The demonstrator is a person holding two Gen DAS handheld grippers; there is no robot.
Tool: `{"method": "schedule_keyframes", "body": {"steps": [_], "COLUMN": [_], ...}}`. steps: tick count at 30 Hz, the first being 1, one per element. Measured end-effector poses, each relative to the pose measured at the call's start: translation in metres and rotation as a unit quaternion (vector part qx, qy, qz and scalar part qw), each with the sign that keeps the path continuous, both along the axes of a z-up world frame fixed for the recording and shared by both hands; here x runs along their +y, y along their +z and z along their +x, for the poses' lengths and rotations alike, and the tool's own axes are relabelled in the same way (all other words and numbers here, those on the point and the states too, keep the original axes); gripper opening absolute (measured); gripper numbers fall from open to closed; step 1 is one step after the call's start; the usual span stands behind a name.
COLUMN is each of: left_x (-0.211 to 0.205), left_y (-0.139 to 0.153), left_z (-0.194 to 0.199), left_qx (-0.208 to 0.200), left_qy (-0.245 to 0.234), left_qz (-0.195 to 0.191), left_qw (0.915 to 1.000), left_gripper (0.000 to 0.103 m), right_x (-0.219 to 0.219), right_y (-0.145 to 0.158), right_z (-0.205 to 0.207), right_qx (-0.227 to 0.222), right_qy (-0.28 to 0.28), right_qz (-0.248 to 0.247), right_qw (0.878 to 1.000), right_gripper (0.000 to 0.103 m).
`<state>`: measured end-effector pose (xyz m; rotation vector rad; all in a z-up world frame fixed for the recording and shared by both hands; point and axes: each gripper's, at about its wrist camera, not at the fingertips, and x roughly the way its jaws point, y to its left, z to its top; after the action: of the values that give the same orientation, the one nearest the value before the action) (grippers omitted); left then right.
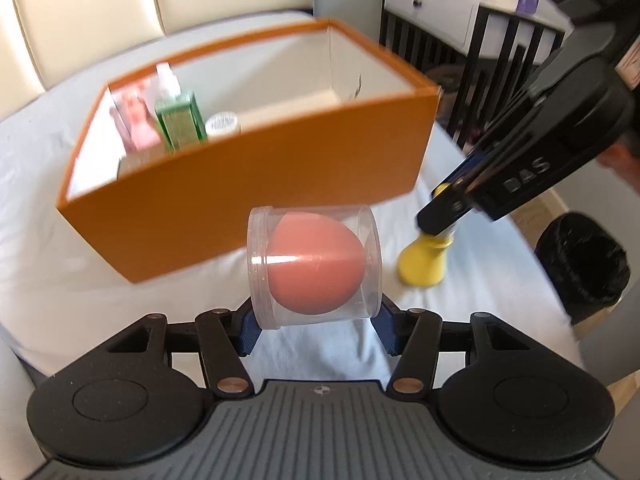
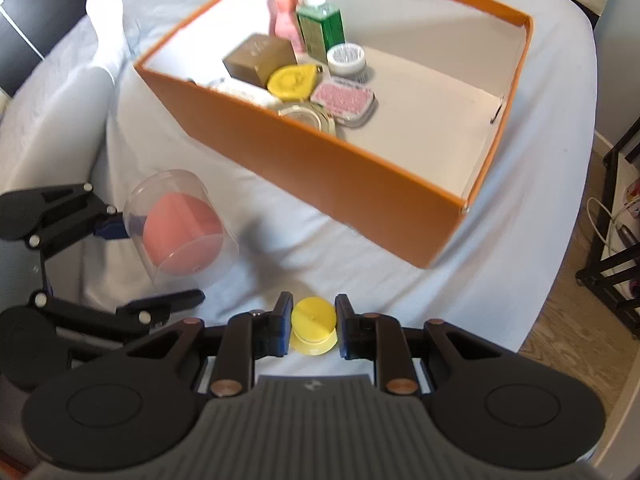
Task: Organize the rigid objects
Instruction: 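Carry the sponge cup and yellow bottle over the orange box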
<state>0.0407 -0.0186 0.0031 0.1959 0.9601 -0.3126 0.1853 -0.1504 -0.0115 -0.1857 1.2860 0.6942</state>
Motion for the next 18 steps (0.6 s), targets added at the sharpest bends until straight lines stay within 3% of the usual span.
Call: {"method": "schedule_keyframes", "body": {"steps": [10, 18], "left_x": [0.002, 0.009], "left_y": [0.051, 0.083], "left_z": [0.009, 0.055], "left_qx": [-0.028, -0.038], "left_qy": [0.022, 0.026], "left_qz": [-0.039, -0.056], "left_qw": [0.9986, 0.9973], "left_gripper": [0.065, 0.065], "right_x": [-0.004, -0.017], "right_y": [0.062, 0.118], "right_z": [-0.009, 0.016], "right_qx": [-0.042, -0.112], "right_qy": [0.003, -0.034], "right_qz": [0.067, 0.112], "right_qw": [0.997, 0.987], "right_gripper": [0.021, 0.021]}}
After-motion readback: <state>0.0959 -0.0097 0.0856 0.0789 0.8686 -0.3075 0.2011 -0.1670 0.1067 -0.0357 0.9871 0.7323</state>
